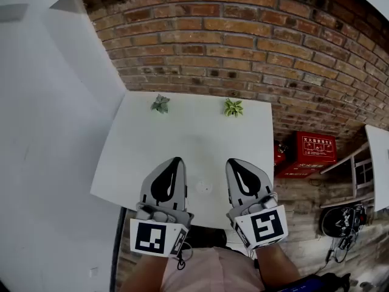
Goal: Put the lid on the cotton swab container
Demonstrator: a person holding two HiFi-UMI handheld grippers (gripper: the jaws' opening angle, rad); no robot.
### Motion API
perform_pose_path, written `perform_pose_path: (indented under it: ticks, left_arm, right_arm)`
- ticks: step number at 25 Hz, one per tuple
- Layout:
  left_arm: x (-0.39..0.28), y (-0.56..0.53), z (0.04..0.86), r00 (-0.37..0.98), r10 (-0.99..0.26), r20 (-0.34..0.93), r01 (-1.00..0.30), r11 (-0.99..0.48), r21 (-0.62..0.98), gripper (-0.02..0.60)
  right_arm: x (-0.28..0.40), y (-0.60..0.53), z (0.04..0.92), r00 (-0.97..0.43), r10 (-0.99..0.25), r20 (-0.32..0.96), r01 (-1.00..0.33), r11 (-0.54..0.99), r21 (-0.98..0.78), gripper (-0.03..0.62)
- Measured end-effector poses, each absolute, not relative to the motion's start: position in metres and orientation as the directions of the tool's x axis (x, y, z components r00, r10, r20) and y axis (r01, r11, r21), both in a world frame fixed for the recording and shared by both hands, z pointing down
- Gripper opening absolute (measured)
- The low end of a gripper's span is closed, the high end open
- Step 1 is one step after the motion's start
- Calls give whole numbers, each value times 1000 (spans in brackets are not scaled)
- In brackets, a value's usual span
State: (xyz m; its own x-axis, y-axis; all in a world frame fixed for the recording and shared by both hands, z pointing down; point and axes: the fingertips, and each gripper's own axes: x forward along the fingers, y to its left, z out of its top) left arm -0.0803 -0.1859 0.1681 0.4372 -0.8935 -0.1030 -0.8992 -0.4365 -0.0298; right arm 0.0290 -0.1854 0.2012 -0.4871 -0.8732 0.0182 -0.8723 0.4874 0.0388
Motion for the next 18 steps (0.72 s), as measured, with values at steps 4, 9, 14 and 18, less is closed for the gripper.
perform_pose_path:
  ticks: [4, 9, 14, 18]
  left_arm:
    - [-77, -185, 168, 438, -893, -100, -899, -437, -27, -2]
    - [-72, -184, 168, 449, -888, -101, -894, -447, -38, -2]
    - [-68, -181, 171, 456, -885, -94, -890, -454, -36, -2]
    - [-66, -180, 173, 459, -884, -91, -888, -457, -39, -2]
  right_arm:
    - [30, -183, 199, -479, -877, 32, -876, 480, 40, 3]
    - [33, -182, 197, -479, -878, 13, -877, 479, 47, 5]
    - [32, -180, 197, -484, -875, 11, -874, 484, 47, 5]
    - [31, -178, 199, -489, -872, 19, -872, 489, 36, 5]
